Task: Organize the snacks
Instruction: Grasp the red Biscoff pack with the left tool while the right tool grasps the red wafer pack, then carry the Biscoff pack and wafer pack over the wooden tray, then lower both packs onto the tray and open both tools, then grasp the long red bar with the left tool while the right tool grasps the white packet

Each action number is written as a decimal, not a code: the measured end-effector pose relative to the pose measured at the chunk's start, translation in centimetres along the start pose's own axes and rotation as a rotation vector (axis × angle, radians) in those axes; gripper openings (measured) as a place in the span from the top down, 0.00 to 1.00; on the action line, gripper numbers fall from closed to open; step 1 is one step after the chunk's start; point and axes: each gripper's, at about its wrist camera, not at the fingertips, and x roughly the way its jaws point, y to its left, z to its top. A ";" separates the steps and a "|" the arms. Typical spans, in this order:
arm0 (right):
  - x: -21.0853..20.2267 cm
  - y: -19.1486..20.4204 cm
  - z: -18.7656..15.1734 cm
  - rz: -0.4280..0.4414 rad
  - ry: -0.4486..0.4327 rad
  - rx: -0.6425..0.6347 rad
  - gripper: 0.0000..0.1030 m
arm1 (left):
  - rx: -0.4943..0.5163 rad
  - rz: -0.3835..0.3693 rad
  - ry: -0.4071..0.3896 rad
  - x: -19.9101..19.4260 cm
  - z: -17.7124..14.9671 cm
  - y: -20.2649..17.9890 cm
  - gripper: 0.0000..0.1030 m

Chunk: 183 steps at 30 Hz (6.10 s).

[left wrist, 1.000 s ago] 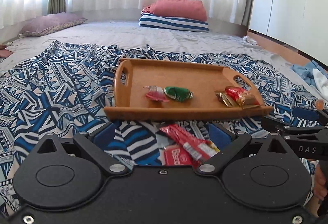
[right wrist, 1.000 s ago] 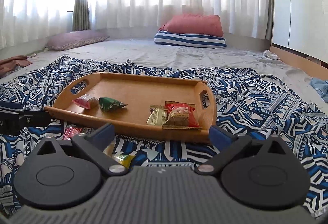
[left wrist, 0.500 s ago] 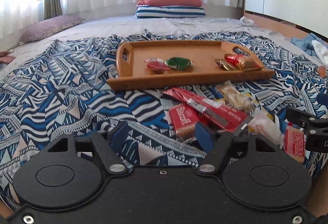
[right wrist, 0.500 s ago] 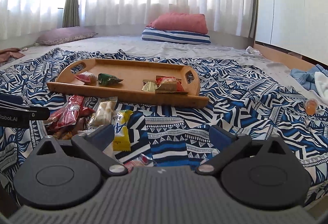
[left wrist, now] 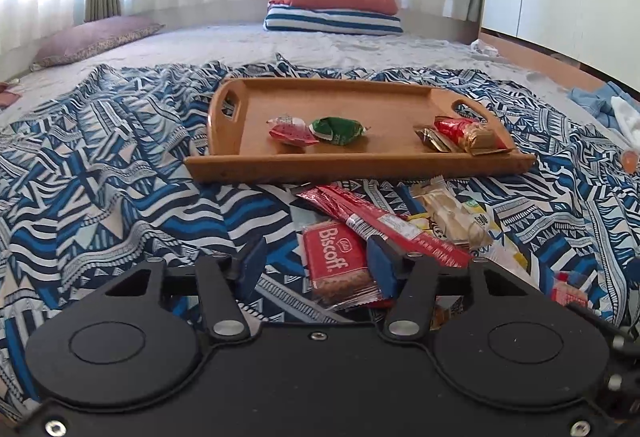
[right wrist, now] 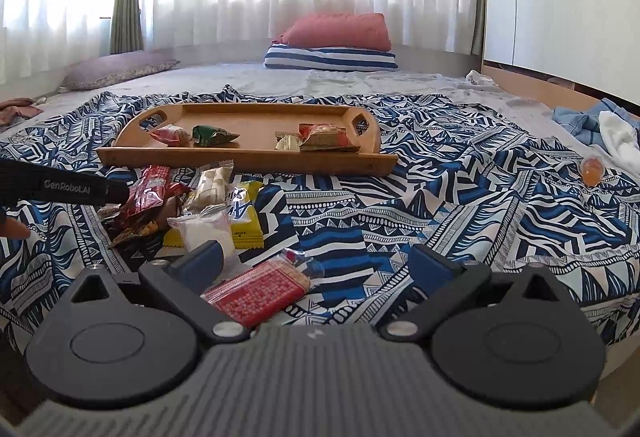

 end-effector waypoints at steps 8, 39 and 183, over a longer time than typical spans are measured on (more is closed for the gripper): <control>-0.2 1.5 -1.0 0.004 0.020 -0.051 0.00 | -0.062 -0.012 0.024 0.3 -0.2 0.3 0.70; 1.2 2.9 -1.7 -0.003 0.017 -0.026 0.00 | 0.026 0.097 -0.005 -1.5 -3.5 0.6 0.62; 11.0 -0.5 10.8 0.174 0.062 0.026 0.00 | -0.009 -0.085 -0.032 2.5 5.8 2.2 0.08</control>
